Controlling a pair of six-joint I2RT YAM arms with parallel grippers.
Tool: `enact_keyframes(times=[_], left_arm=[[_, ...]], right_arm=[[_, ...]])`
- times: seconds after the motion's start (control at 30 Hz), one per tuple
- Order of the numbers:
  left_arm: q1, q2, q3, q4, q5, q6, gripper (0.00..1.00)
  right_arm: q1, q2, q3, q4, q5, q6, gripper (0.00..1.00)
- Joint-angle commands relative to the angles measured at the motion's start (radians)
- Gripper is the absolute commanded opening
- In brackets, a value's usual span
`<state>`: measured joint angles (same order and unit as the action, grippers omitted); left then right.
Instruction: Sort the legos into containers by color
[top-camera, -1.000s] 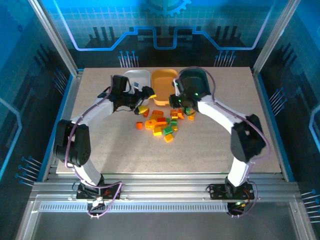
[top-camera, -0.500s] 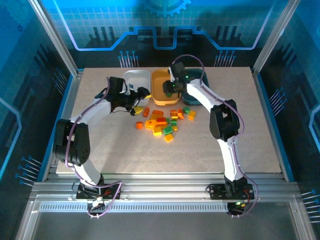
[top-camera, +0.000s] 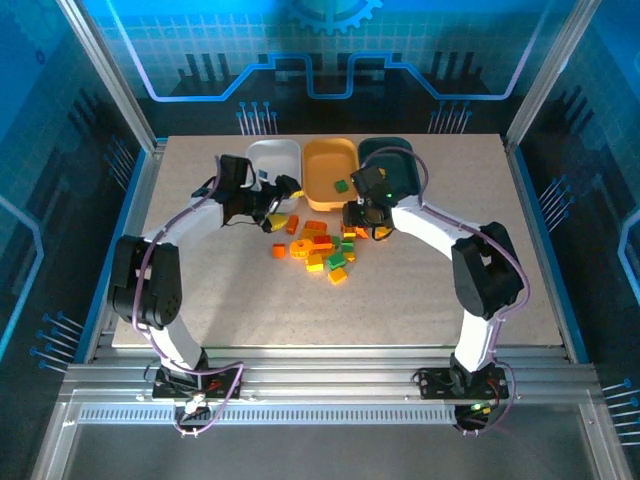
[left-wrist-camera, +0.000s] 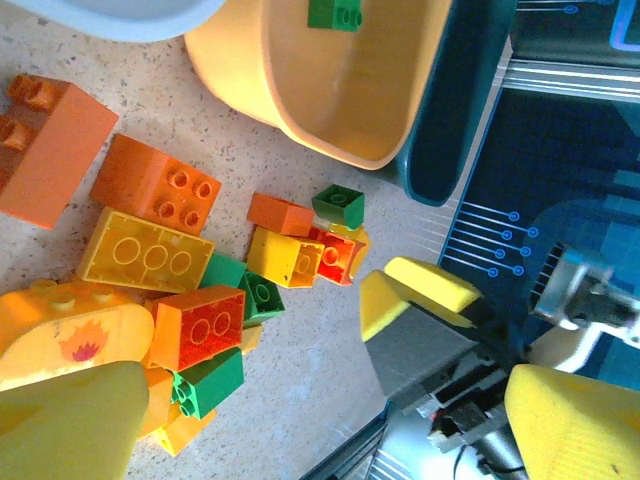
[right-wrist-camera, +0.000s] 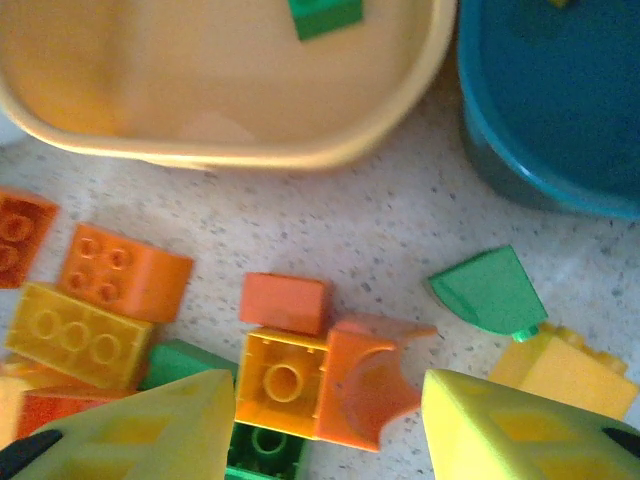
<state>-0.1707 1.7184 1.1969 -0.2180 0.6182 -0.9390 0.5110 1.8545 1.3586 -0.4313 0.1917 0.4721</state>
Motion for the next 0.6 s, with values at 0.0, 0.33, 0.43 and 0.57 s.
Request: enact_keyframes(times=[0.0, 0.33, 0.43, 0.57], left_arm=[[-0.012, 0.013, -0.016, 0.016, 0.026, -0.020, 0.93], [-0.016, -0.004, -0.014, 0.009, 0.025, -0.016, 0.94], [-0.016, -0.010, -0.014, 0.009, 0.026, -0.017, 0.94], [-0.016, -0.016, -0.011, 0.009, 0.025, -0.015, 0.94]], right_arm=[[0.004, 0.038, 0.007, 0.019, -0.004, 0.039, 0.54], [0.000, 0.099, 0.036, 0.009, 0.044, 0.057, 0.35], [0.002, 0.071, 0.007, 0.031, 0.055, 0.060, 0.28], [0.012, 0.019, -0.020, 0.033, 0.080, 0.047, 0.23]])
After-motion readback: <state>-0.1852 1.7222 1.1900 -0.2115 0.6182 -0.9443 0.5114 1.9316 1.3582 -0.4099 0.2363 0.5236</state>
